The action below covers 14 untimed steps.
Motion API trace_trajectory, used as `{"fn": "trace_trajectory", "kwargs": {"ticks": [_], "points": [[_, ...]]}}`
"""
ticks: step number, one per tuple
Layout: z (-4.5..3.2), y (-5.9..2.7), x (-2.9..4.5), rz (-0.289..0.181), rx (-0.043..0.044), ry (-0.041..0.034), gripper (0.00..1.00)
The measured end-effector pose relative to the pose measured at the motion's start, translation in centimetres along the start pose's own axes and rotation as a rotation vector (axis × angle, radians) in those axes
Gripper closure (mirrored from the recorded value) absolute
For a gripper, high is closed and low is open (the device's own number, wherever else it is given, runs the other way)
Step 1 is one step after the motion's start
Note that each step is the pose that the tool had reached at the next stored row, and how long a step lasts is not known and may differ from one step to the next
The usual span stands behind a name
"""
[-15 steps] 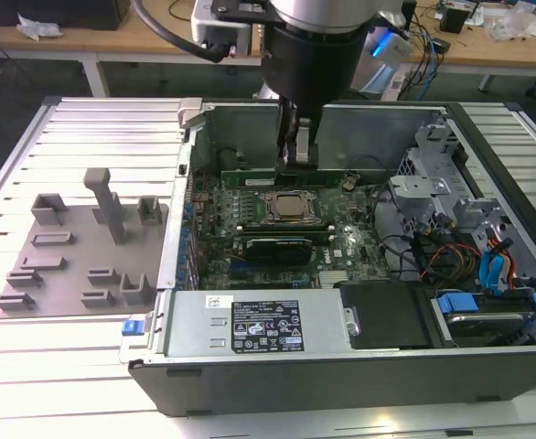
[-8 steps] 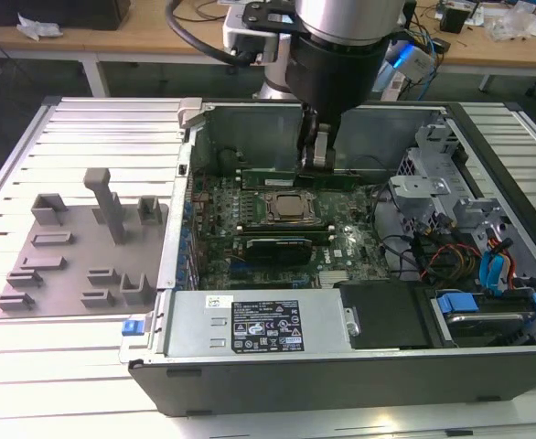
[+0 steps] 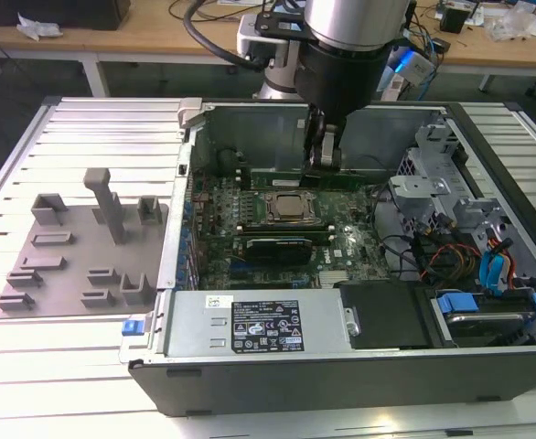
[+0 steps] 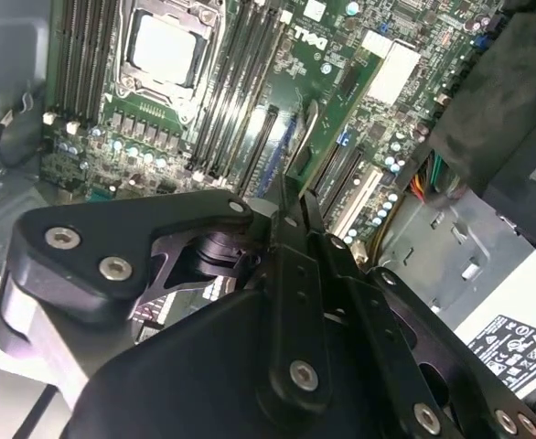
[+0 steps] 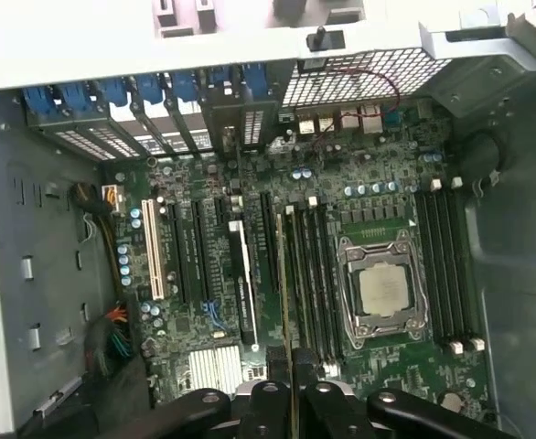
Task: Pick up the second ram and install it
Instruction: 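Pick up the second ram and move it above second insertion slot, then insert the second ram into the second slot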
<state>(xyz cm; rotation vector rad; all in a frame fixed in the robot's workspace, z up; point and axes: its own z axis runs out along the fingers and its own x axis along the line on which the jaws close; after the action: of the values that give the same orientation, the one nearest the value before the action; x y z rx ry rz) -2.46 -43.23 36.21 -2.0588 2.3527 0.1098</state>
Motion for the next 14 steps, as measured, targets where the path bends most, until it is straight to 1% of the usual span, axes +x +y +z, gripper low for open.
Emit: {"fn": "trace_trajectory", "kwargs": {"ticks": [2, 3, 6, 14], "points": [[0.29, -0.01, 0.00, 0.000, 0.0015, 0.0109, 0.89], [0.33, -0.01, -0.01, 0.000, 0.0016, 0.0130, 0.89], [0.42, -0.01, -0.02, 0.000, 0.0018, 0.0147, 0.89], [0.50, -0.02, -0.02, 0.000, 0.0019, 0.0145, 0.89]]}}
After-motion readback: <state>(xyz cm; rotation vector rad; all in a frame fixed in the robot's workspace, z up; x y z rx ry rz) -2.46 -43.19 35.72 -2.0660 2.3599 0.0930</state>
